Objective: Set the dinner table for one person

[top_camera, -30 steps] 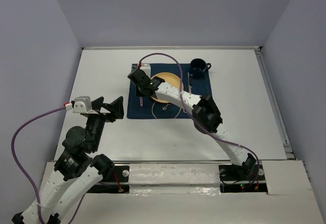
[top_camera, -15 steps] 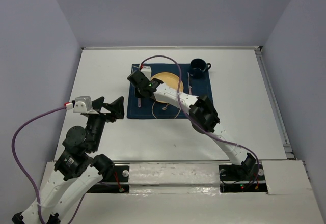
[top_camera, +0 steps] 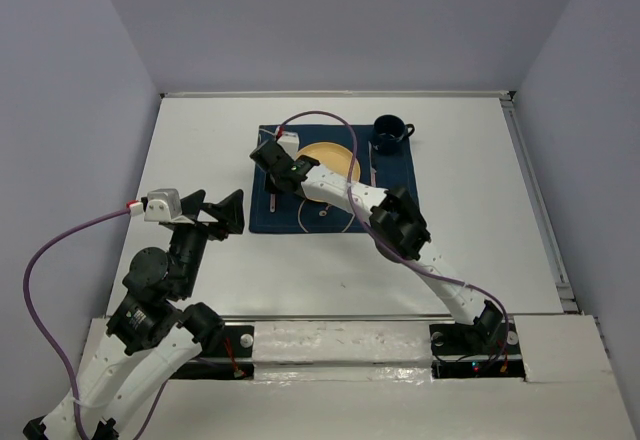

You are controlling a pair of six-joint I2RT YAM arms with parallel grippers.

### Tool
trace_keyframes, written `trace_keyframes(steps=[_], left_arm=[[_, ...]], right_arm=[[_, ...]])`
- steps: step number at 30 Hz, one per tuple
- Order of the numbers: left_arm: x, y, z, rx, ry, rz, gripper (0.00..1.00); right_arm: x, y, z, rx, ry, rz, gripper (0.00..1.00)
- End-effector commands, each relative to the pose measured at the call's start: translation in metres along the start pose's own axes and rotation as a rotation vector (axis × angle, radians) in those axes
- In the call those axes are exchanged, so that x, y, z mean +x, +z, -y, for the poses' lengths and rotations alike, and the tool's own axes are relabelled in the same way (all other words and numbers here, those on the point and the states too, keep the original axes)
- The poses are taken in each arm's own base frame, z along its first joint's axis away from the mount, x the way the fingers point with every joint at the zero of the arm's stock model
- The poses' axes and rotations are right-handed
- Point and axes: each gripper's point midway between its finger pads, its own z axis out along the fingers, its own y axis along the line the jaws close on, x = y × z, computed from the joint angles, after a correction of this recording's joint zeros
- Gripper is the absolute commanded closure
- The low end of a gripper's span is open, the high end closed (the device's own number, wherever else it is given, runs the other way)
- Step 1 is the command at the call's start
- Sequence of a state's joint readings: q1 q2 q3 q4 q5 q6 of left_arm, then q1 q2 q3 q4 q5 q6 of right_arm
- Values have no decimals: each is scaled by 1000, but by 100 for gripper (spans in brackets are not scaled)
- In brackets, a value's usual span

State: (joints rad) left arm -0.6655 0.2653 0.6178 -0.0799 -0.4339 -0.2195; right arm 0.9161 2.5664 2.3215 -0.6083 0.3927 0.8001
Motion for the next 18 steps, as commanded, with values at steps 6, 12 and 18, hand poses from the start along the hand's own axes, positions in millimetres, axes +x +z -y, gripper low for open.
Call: trace_keyframes(steps=[6, 12, 18], left_arm=[[-19, 2, 6, 12, -22, 47, 1], [-20, 2, 6, 12, -22, 50, 1], [-21, 1, 3, 2, -21, 56, 1]], right_arm=[[-13, 5, -6, -12, 42, 69, 70], [-22, -5, -12, -41, 48, 85, 54], [-47, -38, -31, -114, 35, 127, 50]])
